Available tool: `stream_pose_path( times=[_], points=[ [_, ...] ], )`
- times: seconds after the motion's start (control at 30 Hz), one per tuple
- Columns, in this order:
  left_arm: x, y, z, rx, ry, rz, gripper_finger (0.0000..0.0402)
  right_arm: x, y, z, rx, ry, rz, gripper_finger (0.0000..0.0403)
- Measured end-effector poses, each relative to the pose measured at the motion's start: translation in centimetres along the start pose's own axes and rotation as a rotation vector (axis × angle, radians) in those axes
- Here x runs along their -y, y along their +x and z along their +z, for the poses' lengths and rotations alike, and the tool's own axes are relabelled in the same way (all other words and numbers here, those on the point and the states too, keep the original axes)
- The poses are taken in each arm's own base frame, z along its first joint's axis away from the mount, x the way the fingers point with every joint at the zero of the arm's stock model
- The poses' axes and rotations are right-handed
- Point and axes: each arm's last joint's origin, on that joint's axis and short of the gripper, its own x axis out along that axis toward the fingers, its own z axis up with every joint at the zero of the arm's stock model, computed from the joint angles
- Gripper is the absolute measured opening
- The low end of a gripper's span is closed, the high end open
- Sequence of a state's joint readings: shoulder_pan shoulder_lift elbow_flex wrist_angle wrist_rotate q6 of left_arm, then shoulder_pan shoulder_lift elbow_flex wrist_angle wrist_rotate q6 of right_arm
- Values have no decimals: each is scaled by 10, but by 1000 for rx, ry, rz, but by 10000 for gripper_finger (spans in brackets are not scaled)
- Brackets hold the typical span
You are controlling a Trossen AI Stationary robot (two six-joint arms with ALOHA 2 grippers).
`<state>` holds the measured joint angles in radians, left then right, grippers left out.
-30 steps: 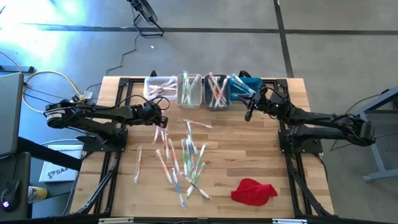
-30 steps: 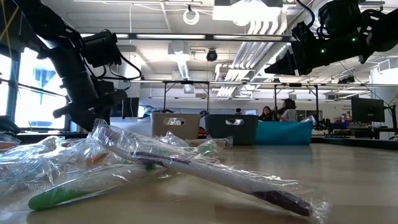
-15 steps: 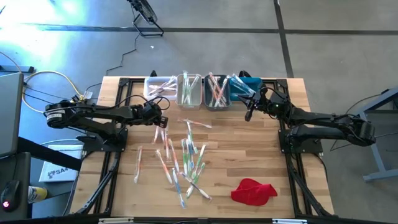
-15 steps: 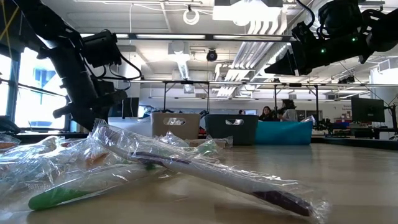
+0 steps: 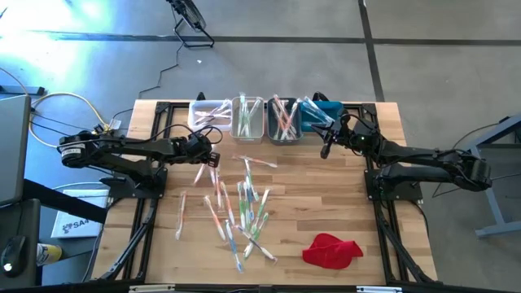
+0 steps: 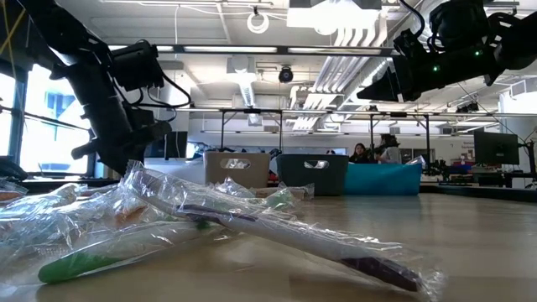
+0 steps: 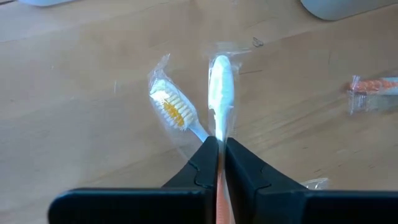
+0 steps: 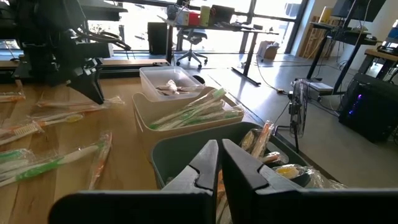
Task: Pick & Place Toothbrushes
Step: Put the orange toothbrush into the dark green bin
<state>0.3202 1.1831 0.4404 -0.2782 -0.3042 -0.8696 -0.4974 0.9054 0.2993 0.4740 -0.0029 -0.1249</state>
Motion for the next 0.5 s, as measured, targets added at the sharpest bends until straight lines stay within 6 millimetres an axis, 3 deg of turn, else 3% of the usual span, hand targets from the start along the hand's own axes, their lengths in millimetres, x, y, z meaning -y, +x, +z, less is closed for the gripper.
stream_pose_path(
  times=[0.27,0.5],
  points=[
    [1,-3,0,-18,57,-37,10,0,0,0,0,0,0,12],
    [2,-19,6,16,113,-140,9,0,0,0,0,0,0,12]
  ],
)
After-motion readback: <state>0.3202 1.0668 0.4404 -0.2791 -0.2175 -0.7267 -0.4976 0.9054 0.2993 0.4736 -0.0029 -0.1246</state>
